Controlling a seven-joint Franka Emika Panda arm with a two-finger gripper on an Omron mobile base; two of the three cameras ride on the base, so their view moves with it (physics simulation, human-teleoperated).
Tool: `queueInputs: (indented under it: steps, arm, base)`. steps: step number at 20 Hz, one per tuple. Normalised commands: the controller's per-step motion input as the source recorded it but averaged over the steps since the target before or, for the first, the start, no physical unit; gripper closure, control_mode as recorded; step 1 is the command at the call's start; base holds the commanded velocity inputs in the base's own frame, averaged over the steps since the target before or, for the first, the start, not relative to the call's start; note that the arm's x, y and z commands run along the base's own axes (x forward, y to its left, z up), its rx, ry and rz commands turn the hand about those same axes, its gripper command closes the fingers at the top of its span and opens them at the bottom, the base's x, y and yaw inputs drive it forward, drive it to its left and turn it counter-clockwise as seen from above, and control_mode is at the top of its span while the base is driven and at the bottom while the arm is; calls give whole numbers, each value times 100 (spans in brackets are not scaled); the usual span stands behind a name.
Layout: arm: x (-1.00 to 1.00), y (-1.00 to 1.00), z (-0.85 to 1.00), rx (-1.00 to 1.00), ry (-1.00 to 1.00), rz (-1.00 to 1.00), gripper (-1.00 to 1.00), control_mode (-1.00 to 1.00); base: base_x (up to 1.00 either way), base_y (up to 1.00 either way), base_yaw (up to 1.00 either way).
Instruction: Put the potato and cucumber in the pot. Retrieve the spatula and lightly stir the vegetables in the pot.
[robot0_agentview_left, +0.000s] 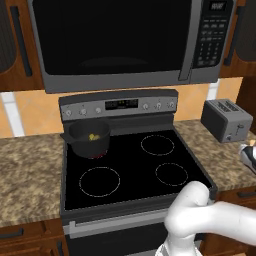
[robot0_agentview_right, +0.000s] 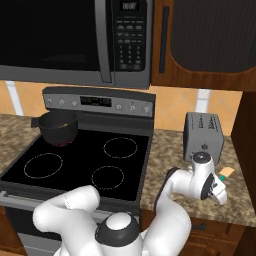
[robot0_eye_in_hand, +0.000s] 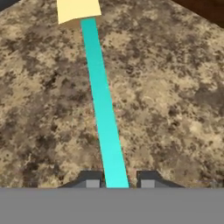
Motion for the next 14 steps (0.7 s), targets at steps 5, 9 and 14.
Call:
queueInputs:
  steps: [5, 9, 14]
  arm:
    - [-30, 50, -9, 1, 0, 0, 100, -100]
    - [-44, 39, 56, 10, -8, 1, 100, -100]
    - [-63, 47, 100, 13, -20, 0, 100, -100]
  base:
    - [0, 0, 0]
    - [0, 0, 0]
    - [0, 0, 0]
